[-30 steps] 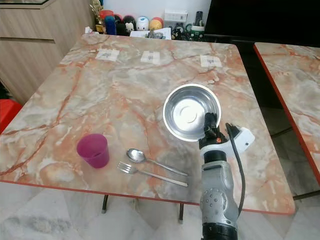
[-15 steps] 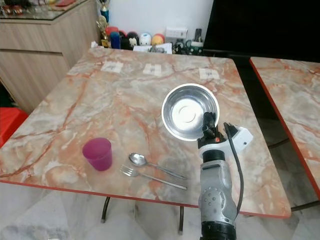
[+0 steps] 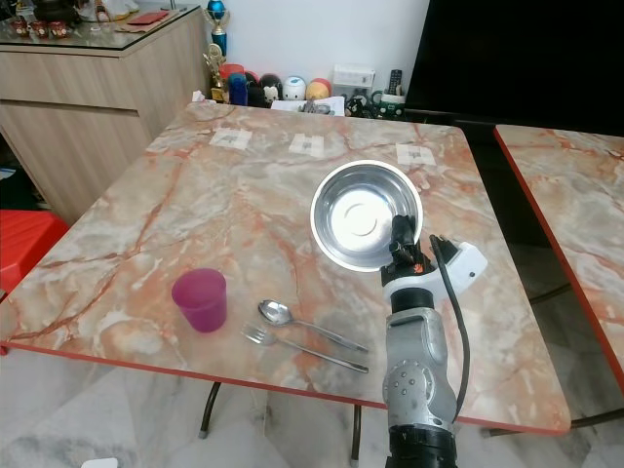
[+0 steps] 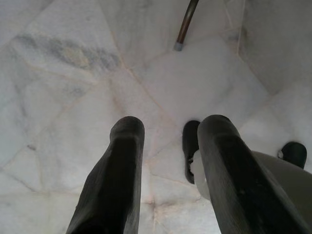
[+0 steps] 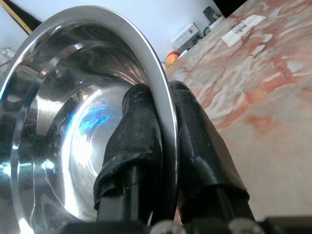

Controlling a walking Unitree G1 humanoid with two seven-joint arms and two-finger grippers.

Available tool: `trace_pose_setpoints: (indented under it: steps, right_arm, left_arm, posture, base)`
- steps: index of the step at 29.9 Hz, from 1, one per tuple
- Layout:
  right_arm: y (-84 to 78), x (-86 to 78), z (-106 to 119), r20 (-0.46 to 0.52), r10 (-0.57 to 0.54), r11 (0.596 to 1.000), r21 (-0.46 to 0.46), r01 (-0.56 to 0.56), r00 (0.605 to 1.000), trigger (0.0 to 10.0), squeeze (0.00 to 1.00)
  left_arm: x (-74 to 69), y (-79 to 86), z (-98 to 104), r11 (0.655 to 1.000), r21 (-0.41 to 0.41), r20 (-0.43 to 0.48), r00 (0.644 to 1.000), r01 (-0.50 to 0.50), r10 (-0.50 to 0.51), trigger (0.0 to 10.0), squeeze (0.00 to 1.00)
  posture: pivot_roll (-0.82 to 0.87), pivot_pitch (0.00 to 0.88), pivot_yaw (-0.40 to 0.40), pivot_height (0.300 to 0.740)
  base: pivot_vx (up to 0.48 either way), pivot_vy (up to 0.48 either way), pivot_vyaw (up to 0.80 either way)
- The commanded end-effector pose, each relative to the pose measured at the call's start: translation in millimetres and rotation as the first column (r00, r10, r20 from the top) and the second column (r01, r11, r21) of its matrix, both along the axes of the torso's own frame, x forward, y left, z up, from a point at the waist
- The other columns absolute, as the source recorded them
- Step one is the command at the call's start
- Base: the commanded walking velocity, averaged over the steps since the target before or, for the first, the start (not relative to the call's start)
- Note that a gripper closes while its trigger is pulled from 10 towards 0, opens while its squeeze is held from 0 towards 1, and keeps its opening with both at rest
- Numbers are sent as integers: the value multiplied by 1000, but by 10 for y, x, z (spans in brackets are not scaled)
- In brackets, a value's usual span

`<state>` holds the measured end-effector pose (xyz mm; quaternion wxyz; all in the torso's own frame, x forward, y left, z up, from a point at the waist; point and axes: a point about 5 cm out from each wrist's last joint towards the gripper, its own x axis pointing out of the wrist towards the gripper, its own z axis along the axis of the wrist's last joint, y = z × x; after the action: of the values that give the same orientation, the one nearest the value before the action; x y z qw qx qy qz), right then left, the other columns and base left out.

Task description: Setting the table

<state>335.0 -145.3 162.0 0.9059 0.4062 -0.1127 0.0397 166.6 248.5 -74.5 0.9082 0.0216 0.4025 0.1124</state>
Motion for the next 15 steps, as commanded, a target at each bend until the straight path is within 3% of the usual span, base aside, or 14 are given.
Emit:
trace_pose_setpoints:
  steps: [1,11,15]
  right_arm:
    - [24,20,50,23,-3,1000,6,3,1000,10000,0]
    - [18,17,11,-3,-6,1000,0,6,1000,10000,0]
    - [15,16,4,-8,-5,1000,-4,5,1000,10000,0]
  left_arm:
    - [-65,-27,-38,1000,-4,-20,1000,-2,2,10000,0]
    - [-107,-76,-65,1000,-13,-24,1000,4,-4,10000,0]
    - [-116,-83,-70,1000,-15,-25,1000,5,-5,10000,0]
  posture:
    - [117,51,-45,740]
    - [111,67,-51,740]
    - [110,72,-52,740]
  base:
    - [0,-412,0]
    - [0,-418,0]
    - [0,-419,-553]
